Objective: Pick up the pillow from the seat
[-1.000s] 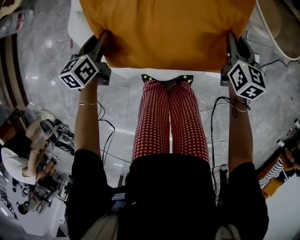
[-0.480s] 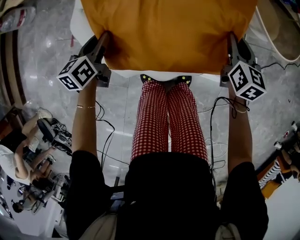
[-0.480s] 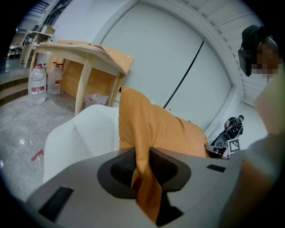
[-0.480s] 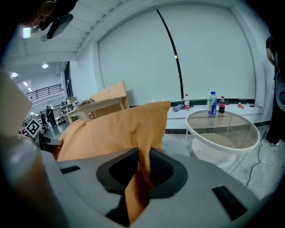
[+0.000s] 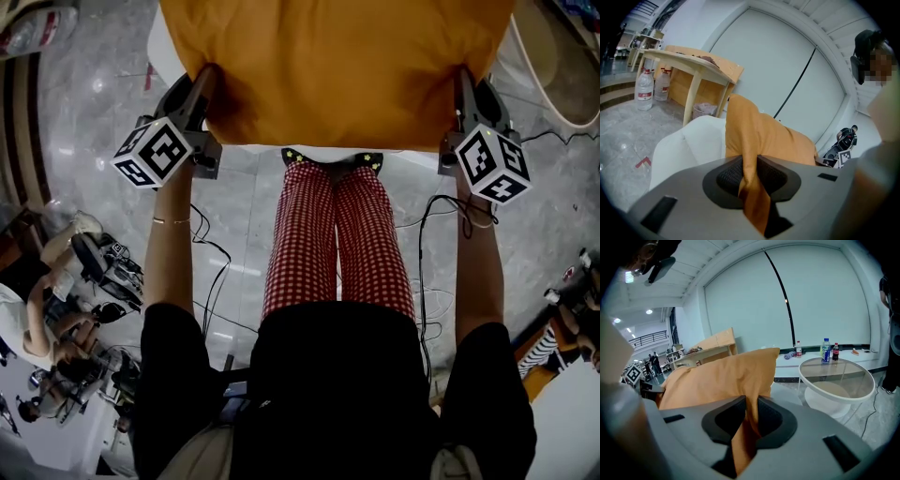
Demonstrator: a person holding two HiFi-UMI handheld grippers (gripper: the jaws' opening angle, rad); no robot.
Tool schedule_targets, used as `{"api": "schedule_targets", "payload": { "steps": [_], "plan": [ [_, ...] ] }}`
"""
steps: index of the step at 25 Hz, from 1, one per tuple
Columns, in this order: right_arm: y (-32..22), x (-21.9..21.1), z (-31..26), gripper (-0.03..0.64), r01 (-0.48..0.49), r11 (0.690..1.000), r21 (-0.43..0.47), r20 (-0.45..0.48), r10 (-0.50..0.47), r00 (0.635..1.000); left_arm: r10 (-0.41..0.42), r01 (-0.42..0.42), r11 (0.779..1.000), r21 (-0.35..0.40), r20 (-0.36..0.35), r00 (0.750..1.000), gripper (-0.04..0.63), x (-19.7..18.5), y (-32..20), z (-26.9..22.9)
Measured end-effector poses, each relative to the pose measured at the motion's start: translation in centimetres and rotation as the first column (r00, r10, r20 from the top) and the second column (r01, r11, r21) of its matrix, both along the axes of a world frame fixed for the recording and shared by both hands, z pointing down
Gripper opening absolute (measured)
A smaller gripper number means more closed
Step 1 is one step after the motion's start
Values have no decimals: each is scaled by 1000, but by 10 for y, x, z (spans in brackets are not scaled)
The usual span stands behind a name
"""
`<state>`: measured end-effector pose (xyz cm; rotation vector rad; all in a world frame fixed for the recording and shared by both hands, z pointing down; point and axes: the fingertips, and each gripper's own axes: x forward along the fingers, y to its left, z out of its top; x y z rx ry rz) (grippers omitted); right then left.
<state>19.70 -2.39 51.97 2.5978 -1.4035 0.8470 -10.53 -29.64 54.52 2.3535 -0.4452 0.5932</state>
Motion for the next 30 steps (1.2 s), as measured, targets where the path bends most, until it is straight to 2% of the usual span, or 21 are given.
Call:
{"api": "schedule_targets", "payload": {
  "steps": [11,30],
  "plan": [
    [0,-6,-20,78,21,1000,18,-11,-21,1000,-26,26,1000,5,-17,1000,98,-6,1,-23],
    [-9,1,-83,78,28,997,68,-40,-26,999,-6,8,995,98,-17,1000,98,5,-11,-98]
  ]
}}
